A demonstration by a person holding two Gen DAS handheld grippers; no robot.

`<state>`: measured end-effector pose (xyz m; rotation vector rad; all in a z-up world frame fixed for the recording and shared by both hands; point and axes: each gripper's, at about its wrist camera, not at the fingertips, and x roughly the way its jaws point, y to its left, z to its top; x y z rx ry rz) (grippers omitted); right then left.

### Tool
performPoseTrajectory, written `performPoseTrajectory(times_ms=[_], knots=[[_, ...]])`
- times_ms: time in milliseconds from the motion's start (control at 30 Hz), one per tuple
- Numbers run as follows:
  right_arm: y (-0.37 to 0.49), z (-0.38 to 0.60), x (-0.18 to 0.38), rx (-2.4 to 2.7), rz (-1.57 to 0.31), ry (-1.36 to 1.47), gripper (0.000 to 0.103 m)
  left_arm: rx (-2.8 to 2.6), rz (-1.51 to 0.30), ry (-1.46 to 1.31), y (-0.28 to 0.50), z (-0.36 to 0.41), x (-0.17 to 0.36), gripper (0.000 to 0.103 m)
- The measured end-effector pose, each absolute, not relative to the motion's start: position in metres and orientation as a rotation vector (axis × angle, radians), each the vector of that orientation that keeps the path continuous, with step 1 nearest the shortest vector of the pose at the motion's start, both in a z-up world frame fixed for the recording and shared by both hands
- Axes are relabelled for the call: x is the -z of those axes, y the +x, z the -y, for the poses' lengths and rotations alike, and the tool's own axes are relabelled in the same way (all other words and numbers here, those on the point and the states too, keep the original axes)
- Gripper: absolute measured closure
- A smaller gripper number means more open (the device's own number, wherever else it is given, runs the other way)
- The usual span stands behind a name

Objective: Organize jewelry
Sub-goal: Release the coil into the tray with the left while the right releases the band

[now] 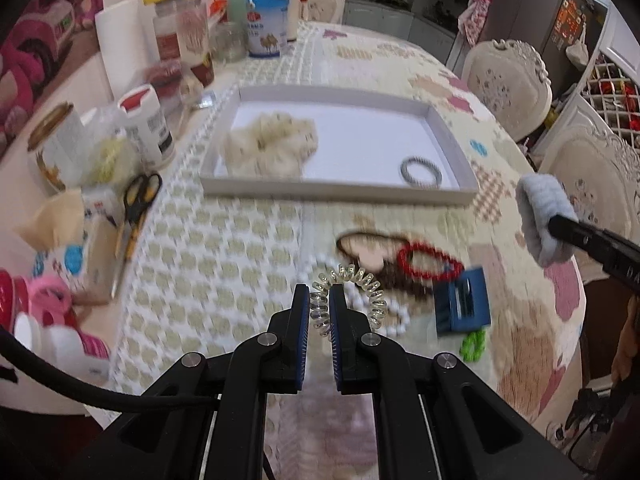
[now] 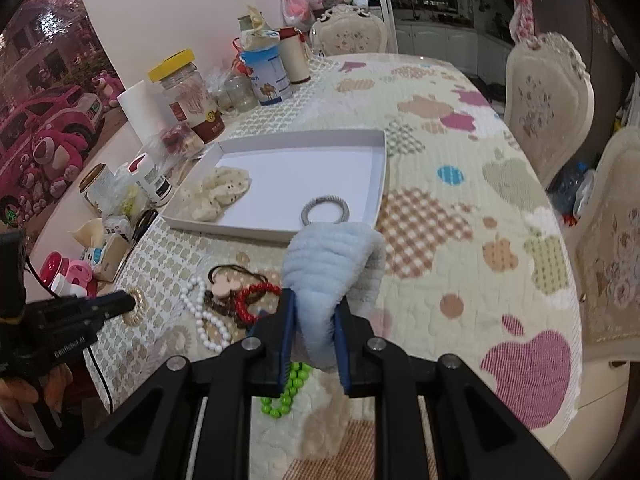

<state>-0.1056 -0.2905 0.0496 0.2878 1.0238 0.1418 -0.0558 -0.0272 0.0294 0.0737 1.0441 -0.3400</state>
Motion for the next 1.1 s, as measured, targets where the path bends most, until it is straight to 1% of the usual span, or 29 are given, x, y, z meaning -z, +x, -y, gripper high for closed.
performPoseTrajectory(times_ms=[200, 533, 767, 1100], knots=[[-0.084, 0.285, -0.057, -0.154, -1.013, 0.263, 0.085, 0.32, -1.013, 0.068, -0.031, 0.033, -0.041, 0.103], [-0.045, 0.289, -0.052, -0.167, -1.022, 0.257, 0.085, 0.296, -1.0, 0.046, 0.017, 0.048, -0.051, 0.103], [-0.007, 0.296, -0.045, -0.182, -1.031, 0.278, 0.085, 0.291, -1.027, 0.043, 0.054, 0.072, -0.039, 0.103], [0.047, 0.295, -0.013, -0.218, -1.085, 0.287, 0.085, 0.262, -1.068, 0.063, 0.093, 0.097, -0.012, 0.103]])
